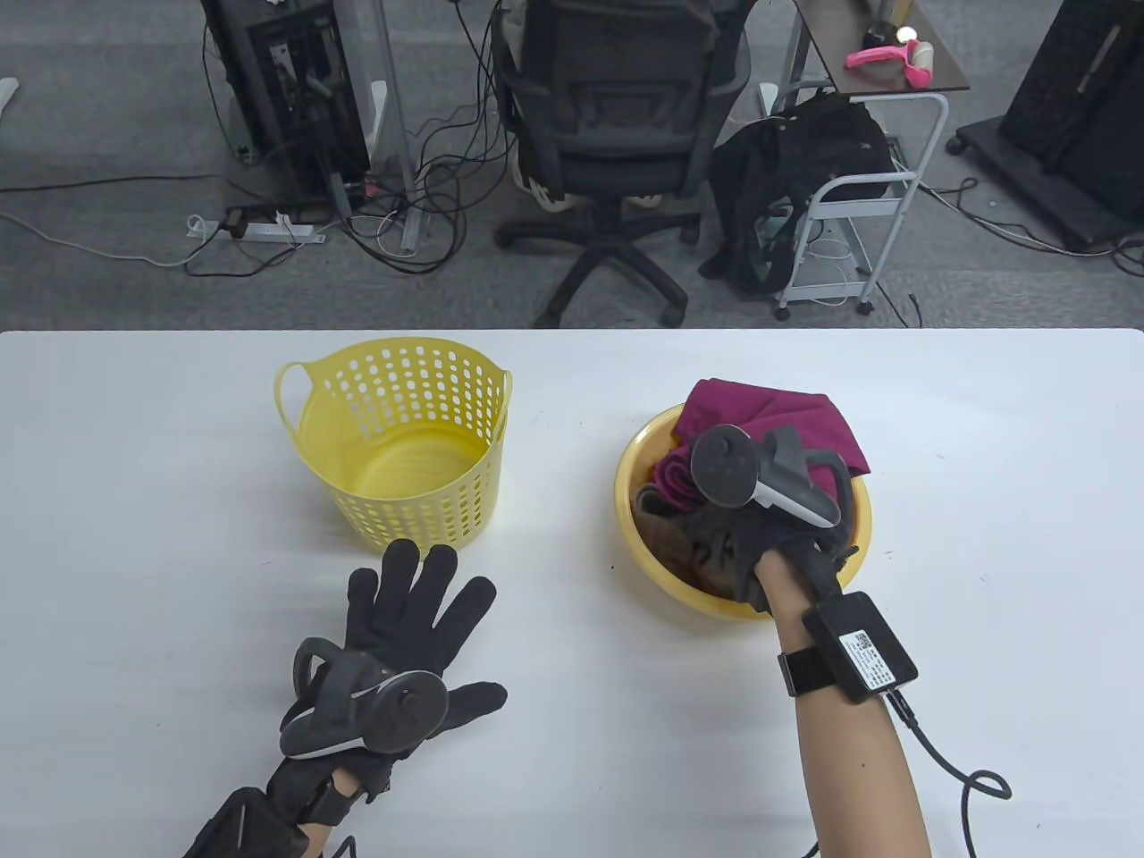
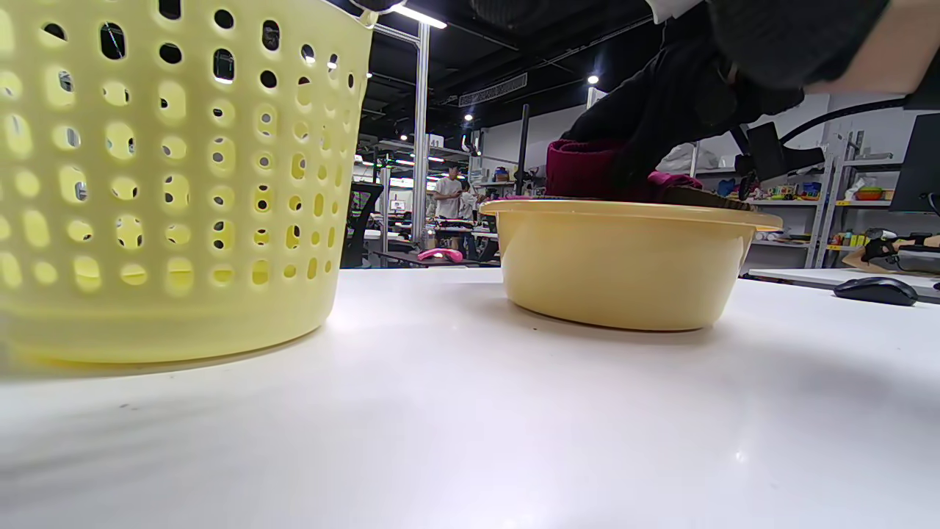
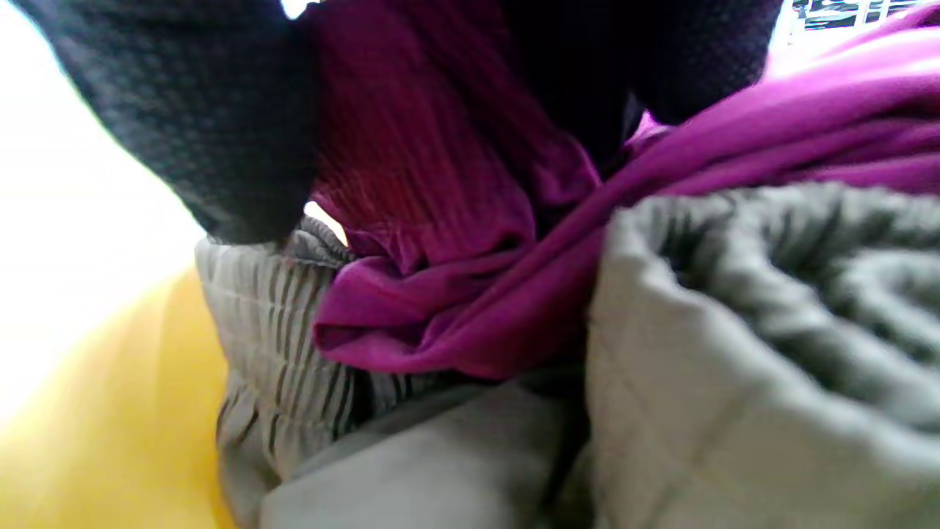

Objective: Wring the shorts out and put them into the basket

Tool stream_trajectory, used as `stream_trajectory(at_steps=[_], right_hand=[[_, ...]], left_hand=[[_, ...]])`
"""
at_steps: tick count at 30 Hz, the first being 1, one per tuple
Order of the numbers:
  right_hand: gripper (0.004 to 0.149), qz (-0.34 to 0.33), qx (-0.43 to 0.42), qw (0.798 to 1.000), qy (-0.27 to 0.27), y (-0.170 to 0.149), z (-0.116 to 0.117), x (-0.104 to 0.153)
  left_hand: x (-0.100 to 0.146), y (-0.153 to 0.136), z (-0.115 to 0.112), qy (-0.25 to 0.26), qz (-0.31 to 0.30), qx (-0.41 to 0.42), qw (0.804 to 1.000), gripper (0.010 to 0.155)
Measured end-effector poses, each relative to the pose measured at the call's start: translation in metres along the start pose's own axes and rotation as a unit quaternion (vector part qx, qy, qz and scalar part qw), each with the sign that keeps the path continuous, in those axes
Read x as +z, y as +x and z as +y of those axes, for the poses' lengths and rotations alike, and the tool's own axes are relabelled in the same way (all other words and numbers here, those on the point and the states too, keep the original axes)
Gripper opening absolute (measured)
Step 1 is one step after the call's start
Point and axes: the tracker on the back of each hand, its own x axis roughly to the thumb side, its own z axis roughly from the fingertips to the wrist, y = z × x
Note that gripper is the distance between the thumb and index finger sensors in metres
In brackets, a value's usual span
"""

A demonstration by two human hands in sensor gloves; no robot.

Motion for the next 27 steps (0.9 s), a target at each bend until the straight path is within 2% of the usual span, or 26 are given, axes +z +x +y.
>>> stream_trajectory(at_steps=[3,8,19,27], right_hand=[[0.075,0.005,-0.008,1.000,-0.006,-0.001,-0.002,0.001],[0.070,0.014,-0.022,0.999,-0.023,-0.003,-0.006,0.002],[0.069,0.015,-0.071,0.996,-0.049,0.002,-0.021,0.008],[0.068,-0.001,-0.144,0.988,-0.057,0.011,-0.038,0.016]], left_hand=[[0.000,-0.001,0.000,0.000,0.001,0.001,1.000,0.095],[0.000,-0.001,0.001,0.001,0.002,0.001,1.000,0.094],[0.000,-0.004,0.002,0.004,0.007,0.003,1.000,0.094],[0.000,-0.005,0.003,0.005,0.009,0.003,1.000,0.094]])
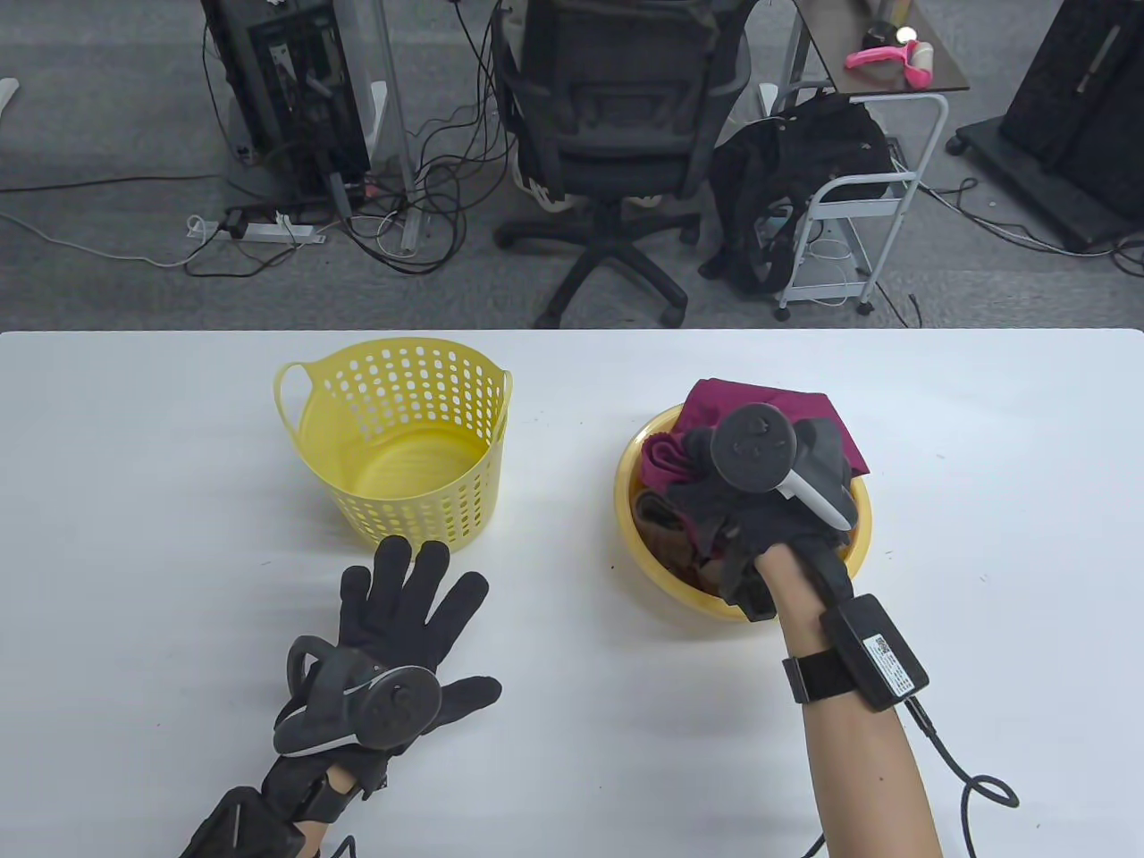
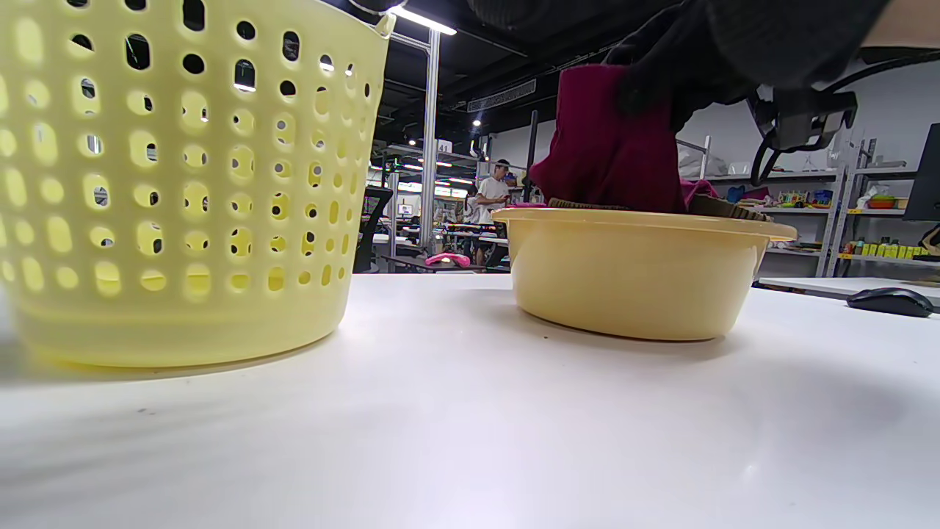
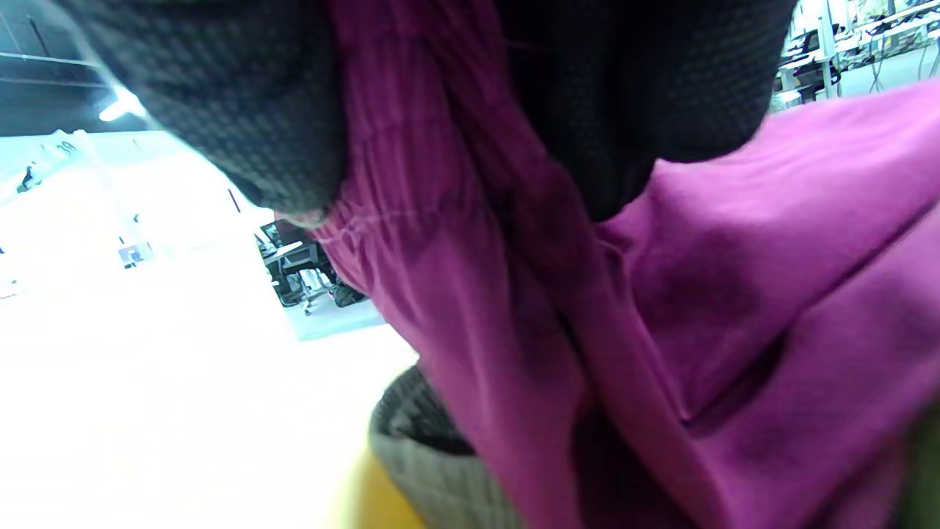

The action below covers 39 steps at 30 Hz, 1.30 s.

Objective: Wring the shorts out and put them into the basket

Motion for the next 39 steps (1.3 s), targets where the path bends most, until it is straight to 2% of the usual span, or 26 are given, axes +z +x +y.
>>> stream_trajectory(at_steps=[9,20,39], right_hand=[[0.068,-0.003,-0.035,0.999,-0.013,0.012,-0.016,0.007],[0.067,-0.004,-0.127,0.991,-0.035,0.021,-0.042,0.016],[0.067,-0.027,-0.290,0.955,-0.056,0.043,-0.073,0.024]], left_hand=[[0.001,-0.005,0.002,0.004,0.008,0.004,1.000,0.094],[0.001,-0.007,0.003,0.002,0.016,0.007,1.000,0.094],[0.001,-0.010,0.004,0.002,0.020,0.009,1.000,0.094]])
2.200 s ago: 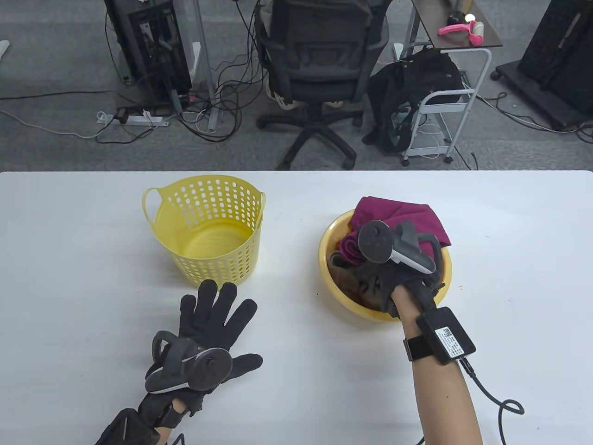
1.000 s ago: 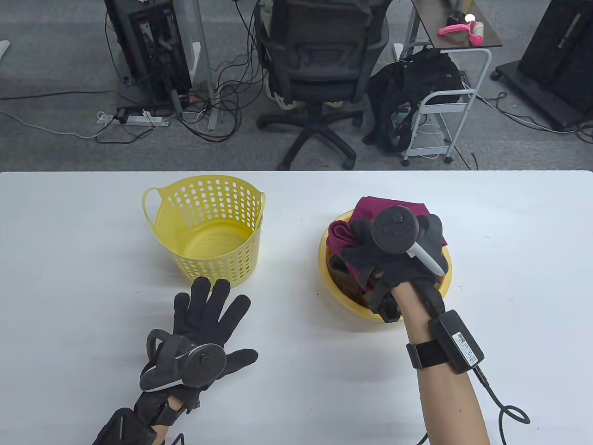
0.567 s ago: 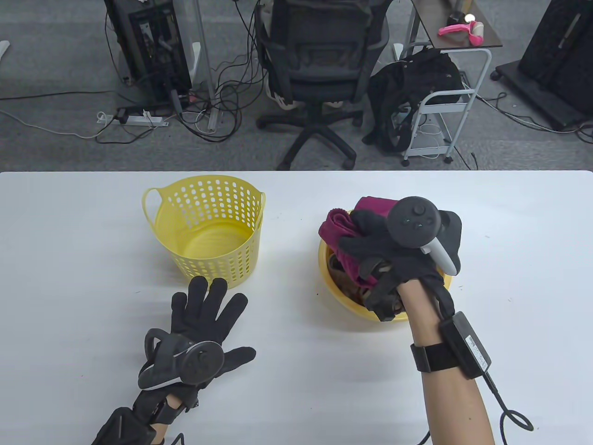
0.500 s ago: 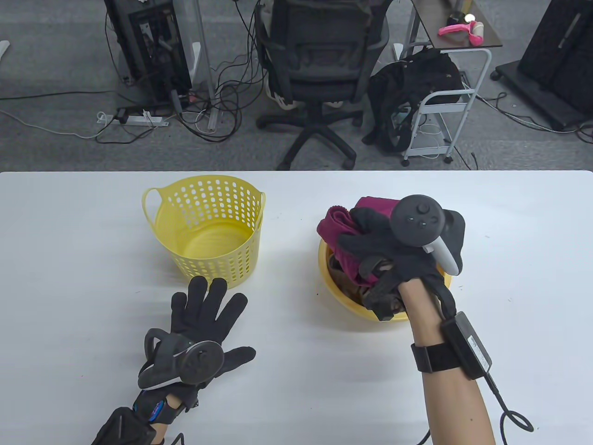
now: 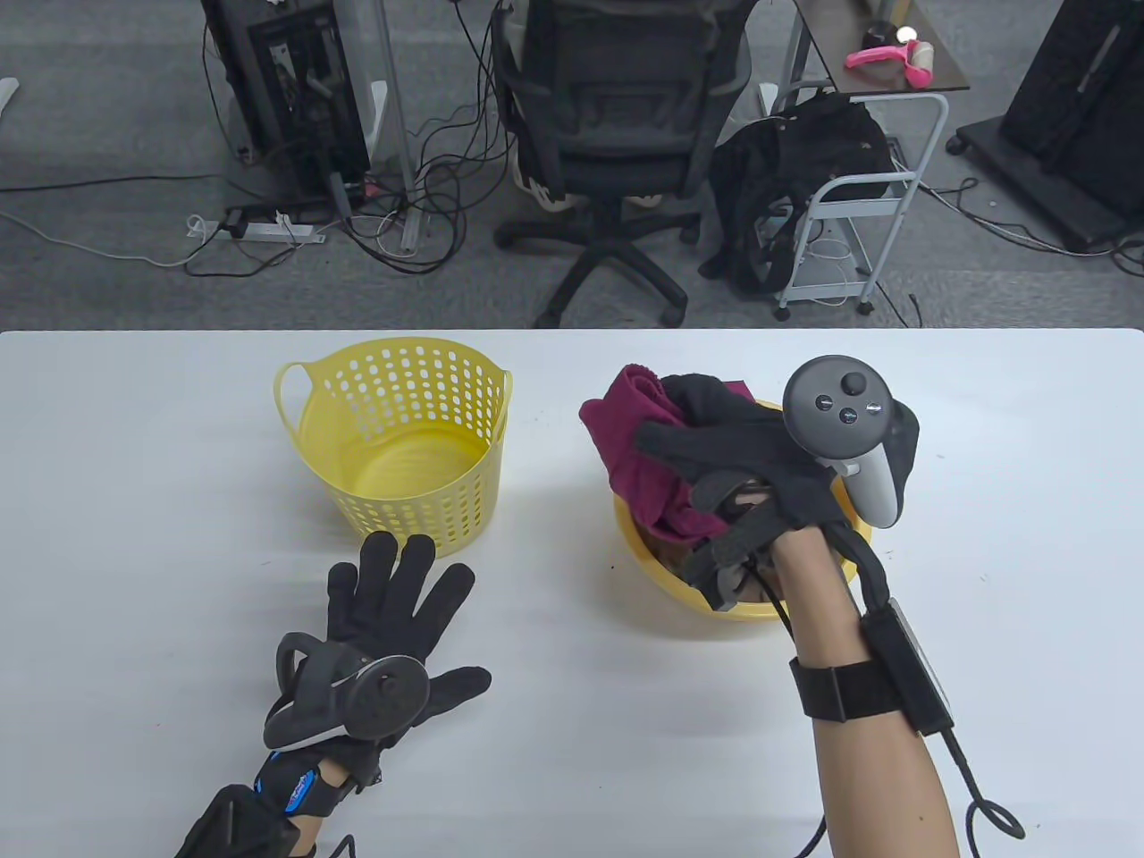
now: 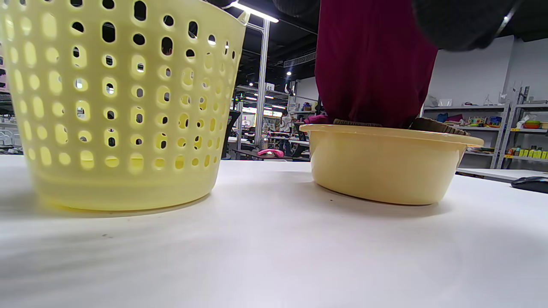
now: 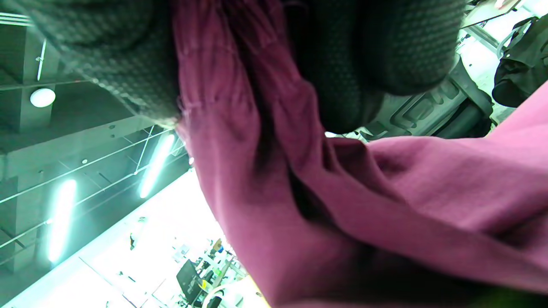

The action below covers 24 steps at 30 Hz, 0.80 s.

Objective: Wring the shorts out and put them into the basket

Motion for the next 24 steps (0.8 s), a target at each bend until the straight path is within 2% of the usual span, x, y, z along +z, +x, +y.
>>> stream_trajectory(at_steps=[24], right_hand=[[0.067,-0.032,-0.082,0.996,-0.012,0.041,0.000,-0.003]], left_hand=[[0.000,-0.001,0.000,0.001,0.002,-0.002,1.000,0.094]])
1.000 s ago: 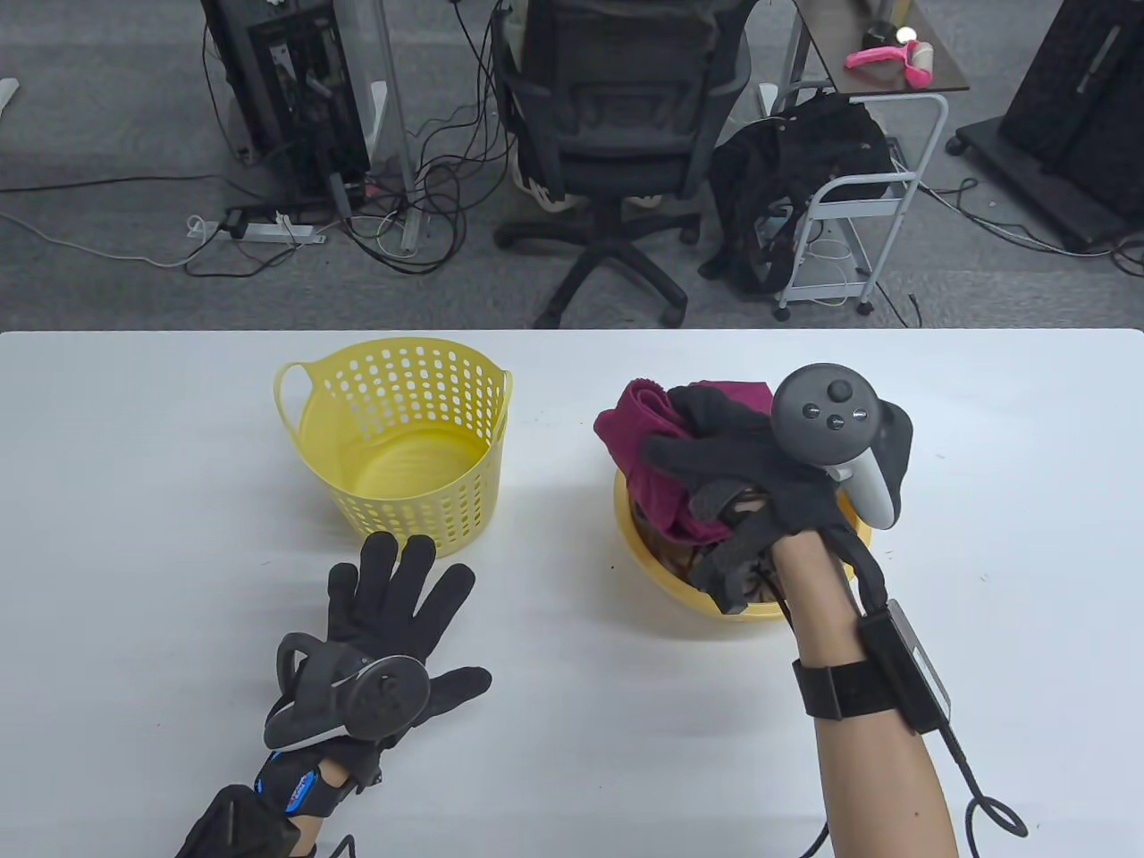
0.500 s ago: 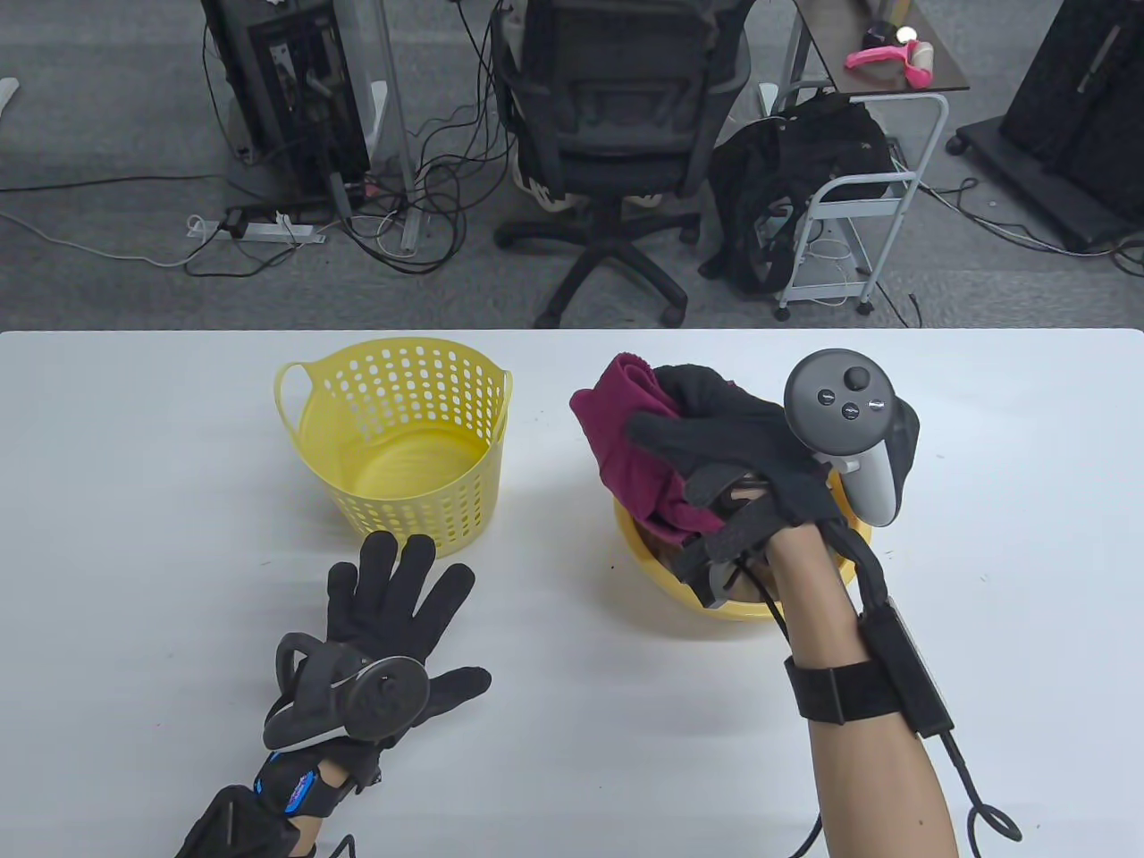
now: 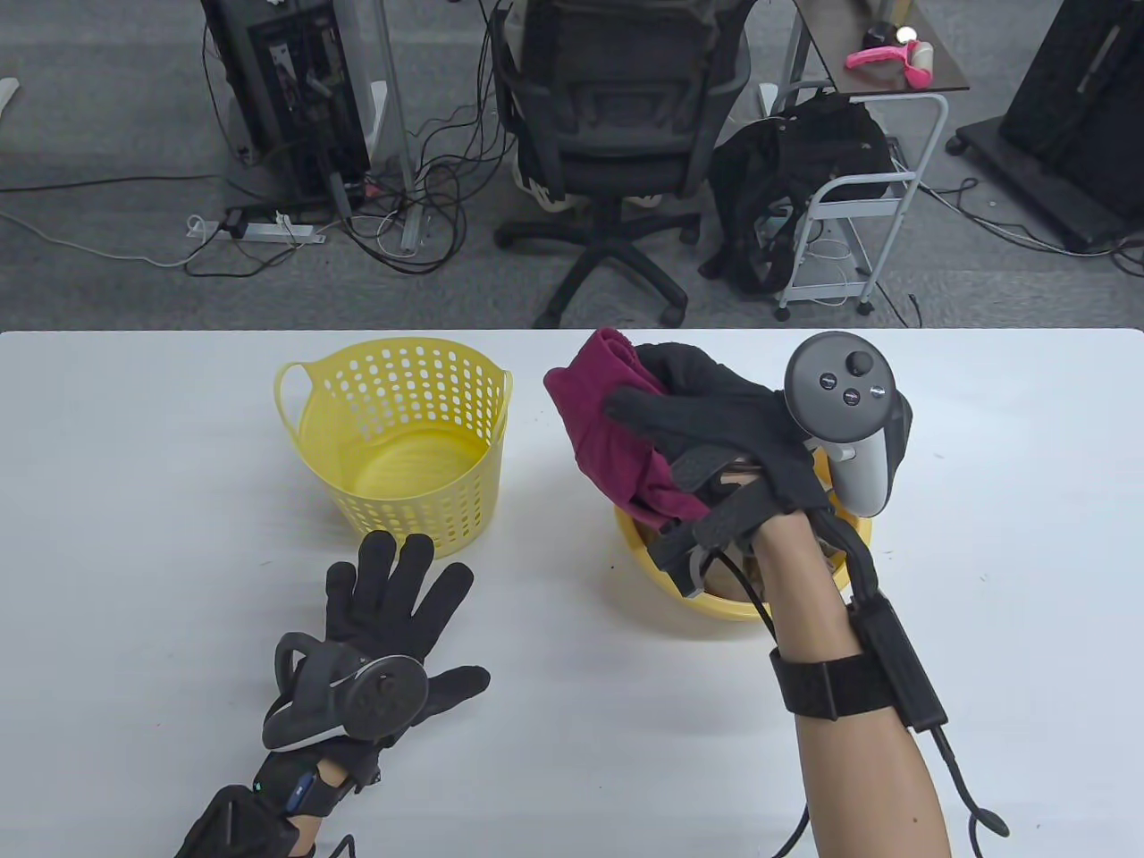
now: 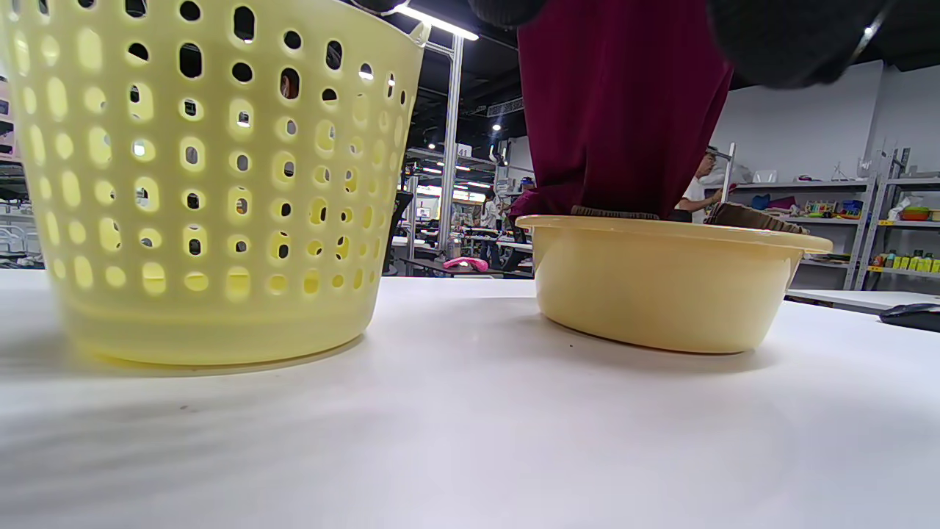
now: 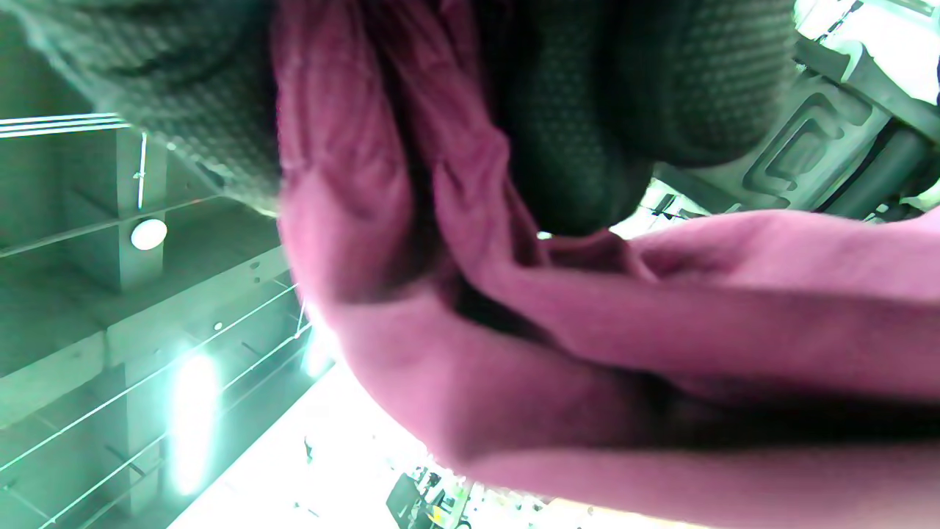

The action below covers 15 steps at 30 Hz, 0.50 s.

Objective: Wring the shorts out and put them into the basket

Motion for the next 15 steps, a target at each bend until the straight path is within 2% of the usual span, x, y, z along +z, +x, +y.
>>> stream_trajectory(at_steps=[15], right_hand=[[0.066,-0.010,-0.080,0.997,0.009,0.014,0.010,-0.005]], left_hand=[[0.000,0.000,0.000,0.000,0.001,0.000,1.000,0.094]])
